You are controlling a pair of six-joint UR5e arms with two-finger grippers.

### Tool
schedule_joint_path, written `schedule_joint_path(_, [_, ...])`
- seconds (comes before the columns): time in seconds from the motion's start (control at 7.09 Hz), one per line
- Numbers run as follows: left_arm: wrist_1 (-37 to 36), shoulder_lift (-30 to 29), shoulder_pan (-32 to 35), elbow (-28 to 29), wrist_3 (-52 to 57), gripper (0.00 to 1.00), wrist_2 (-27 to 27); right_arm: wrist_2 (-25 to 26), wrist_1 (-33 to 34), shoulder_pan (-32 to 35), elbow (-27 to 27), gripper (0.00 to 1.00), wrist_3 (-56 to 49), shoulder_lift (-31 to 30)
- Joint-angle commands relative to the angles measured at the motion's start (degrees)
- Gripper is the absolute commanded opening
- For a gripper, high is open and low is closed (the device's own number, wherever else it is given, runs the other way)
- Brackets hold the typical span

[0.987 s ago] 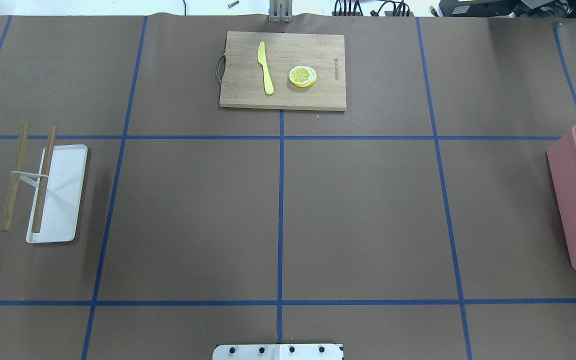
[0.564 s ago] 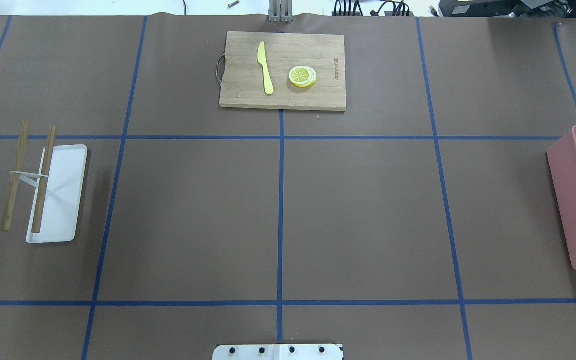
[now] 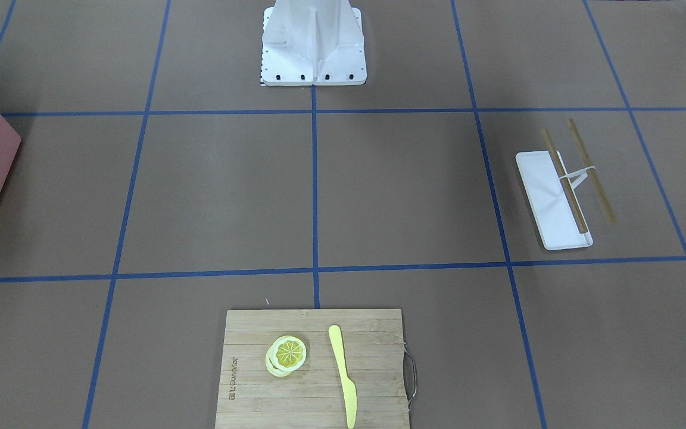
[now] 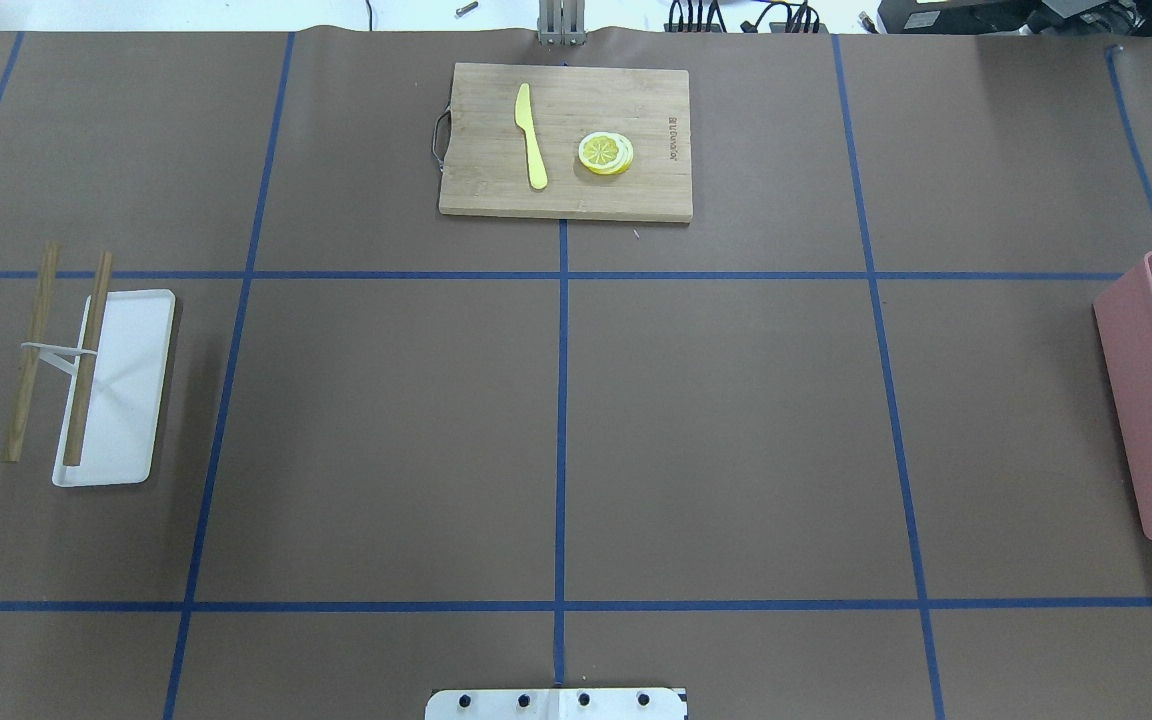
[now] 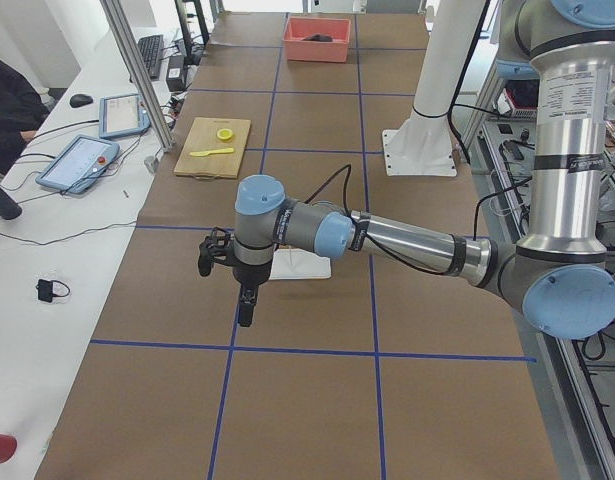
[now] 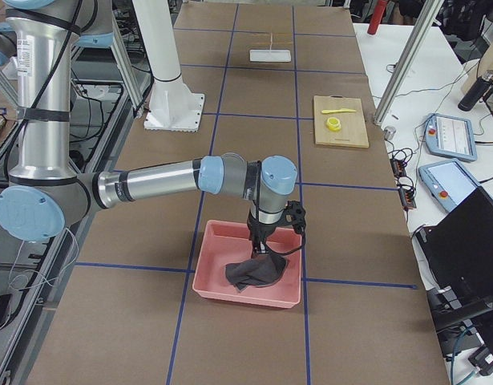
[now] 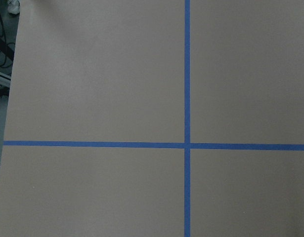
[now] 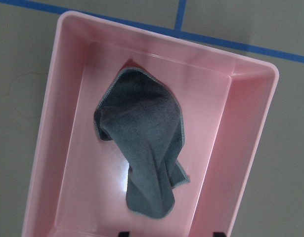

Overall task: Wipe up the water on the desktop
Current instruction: 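Lower the cloth into the pink bin and open the right gripper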

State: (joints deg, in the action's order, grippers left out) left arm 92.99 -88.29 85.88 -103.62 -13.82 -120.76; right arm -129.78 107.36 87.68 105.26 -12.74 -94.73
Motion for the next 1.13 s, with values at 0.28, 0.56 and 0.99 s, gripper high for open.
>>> schedule_joint_path(0.28, [-0.3, 4.8, 2.9, 2.2, 9.6, 0.98, -4.4, -1.9, -8.8, 0.5, -4.4, 1.00, 1.7, 0.3])
schedule_joint_path(0.56, [-0.1, 5.1, 4.6, 5.1, 9.4, 0.98, -5.8, -2.0, -8.9, 0.5, -4.8, 1.00, 7.7, 2.2])
schedule_joint_path(0.99, [0.0, 4.5, 4.7, 6.5, 9.2, 0.98, -5.9, -2.1, -9.0, 0.5, -6.0, 1.00, 8.5, 4.8])
